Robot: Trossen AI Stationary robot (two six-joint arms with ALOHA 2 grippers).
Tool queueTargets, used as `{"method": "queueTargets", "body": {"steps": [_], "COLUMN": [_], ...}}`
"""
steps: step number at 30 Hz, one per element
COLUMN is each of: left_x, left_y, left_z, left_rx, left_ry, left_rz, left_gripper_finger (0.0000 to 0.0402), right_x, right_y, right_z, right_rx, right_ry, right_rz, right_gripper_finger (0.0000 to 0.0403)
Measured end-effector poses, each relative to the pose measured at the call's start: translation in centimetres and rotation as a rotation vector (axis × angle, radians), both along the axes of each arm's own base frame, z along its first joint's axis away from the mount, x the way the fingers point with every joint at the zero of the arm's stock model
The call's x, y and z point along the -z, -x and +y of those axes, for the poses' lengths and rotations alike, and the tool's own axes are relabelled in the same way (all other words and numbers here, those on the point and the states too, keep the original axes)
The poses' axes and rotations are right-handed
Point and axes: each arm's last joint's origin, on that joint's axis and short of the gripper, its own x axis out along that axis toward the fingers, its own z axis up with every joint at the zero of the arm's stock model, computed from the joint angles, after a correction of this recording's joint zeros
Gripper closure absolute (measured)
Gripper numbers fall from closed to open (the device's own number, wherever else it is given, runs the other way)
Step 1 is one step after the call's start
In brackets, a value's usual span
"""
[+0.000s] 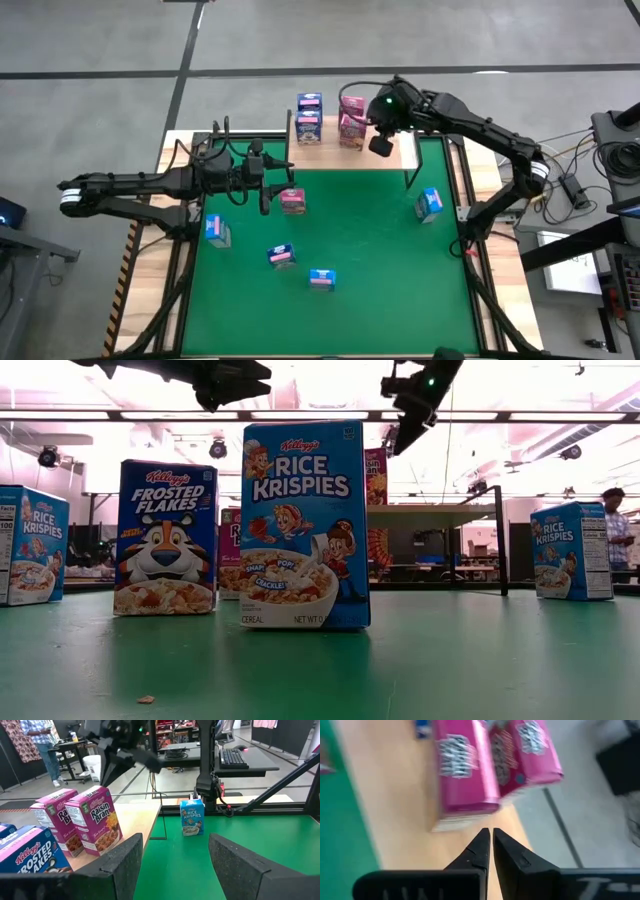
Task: Stack cereal on shelf
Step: Put the right pink cereal box on the shelf aligned with the other pink cereal box
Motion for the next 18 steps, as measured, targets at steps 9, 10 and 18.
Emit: {"method": "queueTargets", "body": {"steps": [9,10,18], "left_x": [0.0,0.0,0.0], "left_y": [0.0,0.0,0.0], "left_z": [0.0,0.0,0.0], "left_rx": [0.000,0.000,0.000], "left_ry": [0.000,0.000,0.000], "left_rz": [0.000,0.000,0.001], "left_gripper_finger": [0.0192,0.0192,0.0192], "right_x": [0.6,0.5,0.3], "right_y": [-1.2,-1.3,-1.4], "right_z": [-0.9,-0.9,-1.1], "right_rx": [0.008,0.007,0.009], "right_ry": [0.038,0.044,0.061], "right_rz": [-0.020,-0.026,-0.051], "right_gripper_finger": [0.0394,0.0394,0.0394]}}
